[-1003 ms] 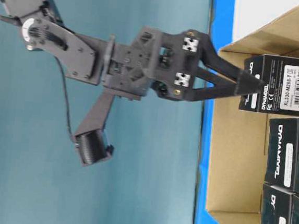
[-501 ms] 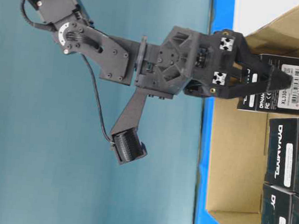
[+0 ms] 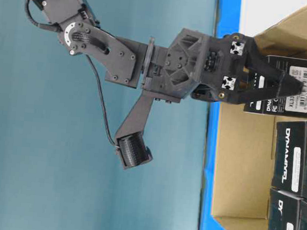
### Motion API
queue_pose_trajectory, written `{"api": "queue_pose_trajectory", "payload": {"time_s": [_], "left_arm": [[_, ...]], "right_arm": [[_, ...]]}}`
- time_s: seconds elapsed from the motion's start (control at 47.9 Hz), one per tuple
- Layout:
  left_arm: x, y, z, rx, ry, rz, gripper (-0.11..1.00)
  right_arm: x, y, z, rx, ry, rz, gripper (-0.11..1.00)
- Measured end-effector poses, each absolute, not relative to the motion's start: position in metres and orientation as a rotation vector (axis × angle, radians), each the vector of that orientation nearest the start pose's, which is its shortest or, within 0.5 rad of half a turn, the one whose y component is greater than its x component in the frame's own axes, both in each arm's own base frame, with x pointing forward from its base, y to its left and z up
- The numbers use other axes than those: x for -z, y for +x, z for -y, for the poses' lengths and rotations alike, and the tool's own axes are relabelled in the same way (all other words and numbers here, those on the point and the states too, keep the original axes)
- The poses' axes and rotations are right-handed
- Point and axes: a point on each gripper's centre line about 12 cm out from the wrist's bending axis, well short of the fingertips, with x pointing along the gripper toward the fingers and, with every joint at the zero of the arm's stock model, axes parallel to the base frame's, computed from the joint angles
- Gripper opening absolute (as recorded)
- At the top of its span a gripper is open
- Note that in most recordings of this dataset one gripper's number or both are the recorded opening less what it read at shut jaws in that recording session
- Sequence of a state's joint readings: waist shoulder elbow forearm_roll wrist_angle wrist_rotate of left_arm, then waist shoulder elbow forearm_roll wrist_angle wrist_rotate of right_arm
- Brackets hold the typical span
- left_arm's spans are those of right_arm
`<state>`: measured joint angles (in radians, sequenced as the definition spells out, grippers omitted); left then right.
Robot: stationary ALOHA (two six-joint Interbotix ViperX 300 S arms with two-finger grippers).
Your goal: Pick the box from inside the cardboard box.
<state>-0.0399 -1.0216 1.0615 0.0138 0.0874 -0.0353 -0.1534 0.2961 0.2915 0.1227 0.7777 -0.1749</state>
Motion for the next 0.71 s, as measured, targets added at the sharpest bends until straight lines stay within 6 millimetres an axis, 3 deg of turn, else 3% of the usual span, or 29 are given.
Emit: {"api": "queue_pose_trajectory", "payload": {"time_s": [0.084,0.209,0.418,0.585,0.71], "left_arm": [[-0.307,0.192,0.008,0.037,-0.019,-0.128,-0.07],[-0.307,0.192,0.008,0.037,-0.019,-0.128,-0.07],[-0.308,0.192,0.007,0.036,-0.018,-0.125,-0.07],[-0.308,0.192,0.008,0.037,-0.019,-0.125,-0.07],[-0.308,0.192,0.008,0.037,-0.019,-0.125,-0.07]], "right_arm": [[-0.115,0.415,0.053,-0.004,0.088,-1.353,0.91],[-0.115,0.416,0.051,-0.005,0.089,-1.354,0.64],[-0.130,0.419,0.045,-0.021,0.075,-1.336,0.62],[-0.169,0.420,0.045,-0.033,0.072,-1.325,0.62],[-0.210,0.415,0.049,-0.038,0.074,-1.330,0.62]]}}
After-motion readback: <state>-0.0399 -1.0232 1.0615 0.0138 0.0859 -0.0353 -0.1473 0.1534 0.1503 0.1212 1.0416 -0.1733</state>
